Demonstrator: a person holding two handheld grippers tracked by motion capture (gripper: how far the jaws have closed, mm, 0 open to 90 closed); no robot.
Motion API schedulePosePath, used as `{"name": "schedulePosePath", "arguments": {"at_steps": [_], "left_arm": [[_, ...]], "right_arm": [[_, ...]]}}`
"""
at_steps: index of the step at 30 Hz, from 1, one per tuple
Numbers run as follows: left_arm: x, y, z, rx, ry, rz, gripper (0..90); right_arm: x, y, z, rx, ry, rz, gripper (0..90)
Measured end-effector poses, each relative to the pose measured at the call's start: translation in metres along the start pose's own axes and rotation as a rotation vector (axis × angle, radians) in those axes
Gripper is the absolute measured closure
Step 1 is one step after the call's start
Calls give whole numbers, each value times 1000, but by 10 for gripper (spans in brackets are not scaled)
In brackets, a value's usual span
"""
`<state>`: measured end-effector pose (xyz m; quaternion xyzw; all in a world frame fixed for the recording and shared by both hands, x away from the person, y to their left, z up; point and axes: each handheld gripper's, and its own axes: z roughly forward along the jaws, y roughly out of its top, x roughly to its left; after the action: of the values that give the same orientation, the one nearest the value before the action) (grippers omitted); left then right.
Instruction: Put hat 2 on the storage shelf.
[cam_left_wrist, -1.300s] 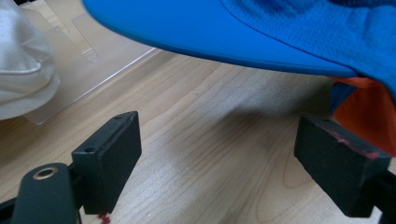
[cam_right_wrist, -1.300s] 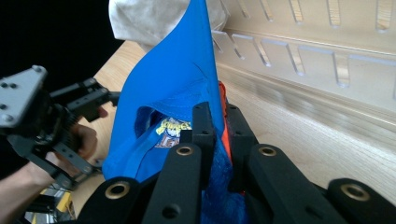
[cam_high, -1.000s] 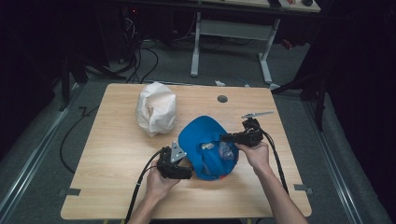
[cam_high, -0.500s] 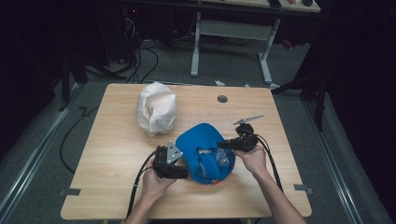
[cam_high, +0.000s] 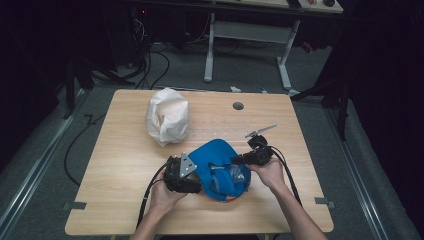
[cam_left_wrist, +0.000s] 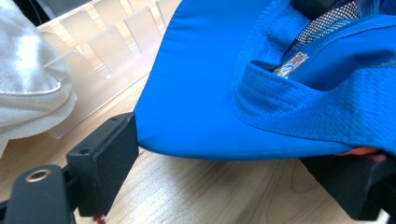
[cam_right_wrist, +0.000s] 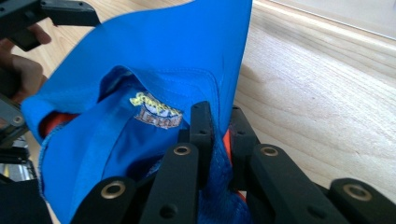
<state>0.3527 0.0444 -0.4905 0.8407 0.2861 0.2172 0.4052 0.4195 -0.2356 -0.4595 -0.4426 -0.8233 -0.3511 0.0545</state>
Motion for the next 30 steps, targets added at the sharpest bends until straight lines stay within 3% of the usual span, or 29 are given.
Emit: {"name": "schedulePosePath", "arguments": {"at_steps": [5, 6, 7, 11, 12, 15, 17, 19, 27, 30], "left_arm": [[-3, 0, 3, 3, -23, 31, 207], [-3, 0, 3, 3, -23, 31, 241], [-5, 2, 4, 1, -39, 36, 276], [-5, 3, 3, 10, -52, 58, 440], [-4, 2, 2, 10, -61, 54, 440], [1, 3, -3, 1, -74, 51, 589], [1, 5, -5, -2, -73, 63, 619], [-2, 9, -8, -3, -71, 97, 705], [0, 18, -18, -23, -83, 112, 792], [2, 19, -20, -32, -88, 97, 816]], "right_arm": [[1, 3, 2, 1, 26, 6, 844], [1, 3, 2, 1, 26, 6, 844], [3, 3, 6, 2, 63, 2, 844], [5, 5, 9, 5, 53, -7, 844], [3, 4, 9, 3, 60, -5, 843], [2, 4, 6, -4, 94, -5, 837], [4, 4, 4, -4, 101, -11, 834], [2, 5, 2, -12, 115, -8, 833], [-2, 5, -3, -48, 151, 5, 802], [-2, 4, -4, -65, 160, 9, 769]]}}
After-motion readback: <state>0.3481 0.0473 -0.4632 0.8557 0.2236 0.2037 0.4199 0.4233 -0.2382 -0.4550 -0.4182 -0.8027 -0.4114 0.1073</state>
